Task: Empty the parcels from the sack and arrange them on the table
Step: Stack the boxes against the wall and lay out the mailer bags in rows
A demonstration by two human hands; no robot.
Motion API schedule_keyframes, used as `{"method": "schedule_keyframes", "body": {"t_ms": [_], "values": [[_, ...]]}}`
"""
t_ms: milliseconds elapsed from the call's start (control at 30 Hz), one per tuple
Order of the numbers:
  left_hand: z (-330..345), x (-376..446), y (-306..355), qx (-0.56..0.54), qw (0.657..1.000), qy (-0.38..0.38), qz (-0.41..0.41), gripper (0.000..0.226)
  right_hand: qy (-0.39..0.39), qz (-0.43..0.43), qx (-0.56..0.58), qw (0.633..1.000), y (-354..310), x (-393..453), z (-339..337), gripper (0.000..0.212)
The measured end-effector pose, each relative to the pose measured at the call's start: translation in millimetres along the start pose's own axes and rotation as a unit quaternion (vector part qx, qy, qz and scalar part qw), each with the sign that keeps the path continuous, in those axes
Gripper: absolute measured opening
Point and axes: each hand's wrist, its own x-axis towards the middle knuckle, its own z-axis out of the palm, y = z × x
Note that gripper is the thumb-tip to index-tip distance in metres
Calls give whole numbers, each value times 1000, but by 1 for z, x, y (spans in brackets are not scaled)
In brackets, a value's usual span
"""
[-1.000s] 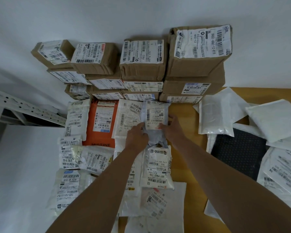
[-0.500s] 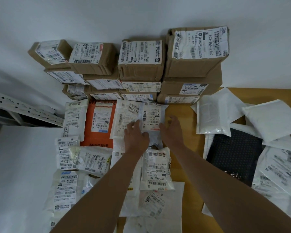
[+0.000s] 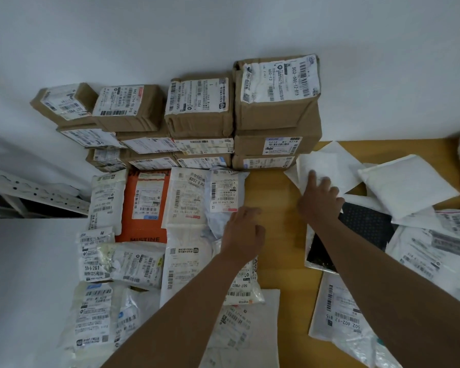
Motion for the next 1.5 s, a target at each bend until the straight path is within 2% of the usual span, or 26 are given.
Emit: {"method": "schedule_keyframes", "body": {"t_ms": [133,200,233,267,300,333,367,400,433,467,533,600,667,733,800,967,1100,1333,1433,1500], "values": [[-1,1,12,-142,986,-13,-87,29,93,-25,60,994,13,-28,-21,53],[2,10,24,-208,966,-37,-146,27,108,-10,191,976,19,-58,-29,41],[5,16,30,-232,955,-58,-176,31,94,11,301,949,20,-73,-30,33],[6,20,36,-251,943,-80,-201,36,55,49,429,900,21,-85,-27,27],[9,25,39,-267,934,-92,-221,45,-10,101,561,821,19,-95,-23,25],[9,26,43,-282,925,-99,-235,51,-87,146,673,719,17,-102,-18,29],[12,28,42,-306,916,-94,-243,58,-145,173,740,633,17,-106,-11,34],[12,28,41,-327,907,-81,-253,59,-182,179,767,588,18,-107,-5,38],[10,27,39,-343,902,-67,-254,61,-205,163,763,590,19,-106,1,39],[8,26,36,-331,911,-50,-242,68,-210,125,733,635,20,-103,4,40],[4,25,28,-231,952,-28,-201,69,-183,21,631,754,15,-93,10,47],[2,27,19,-123,979,-3,-163,59,-163,-27,571,804,5,-80,15,65],[0,25,14,-21,989,-3,-149,50,-135,-30,531,836,-5,-68,20,73],[-4,20,9,82,986,29,-139,46,-132,-19,515,847,-9,-58,29,67],[-8,15,4,131,980,67,-135,46,-144,1,511,847,-9,-53,33,64],[-11,18,-12,98,979,-4,-176,55,-125,-3,439,890,-15,-42,36,62],[-11,22,-15,99,980,-20,-174,60,-90,-48,337,936,-20,-42,41,60],[-16,24,-18,98,977,-27,-186,61,-109,-76,299,945,-32,-47,40,60],[-18,21,-14,167,968,15,-186,65,-63,-113,226,966,-28,-57,30,60],[-5,17,4,157,976,59,-141,63,29,-127,174,976,-1,-70,23,53]]}}
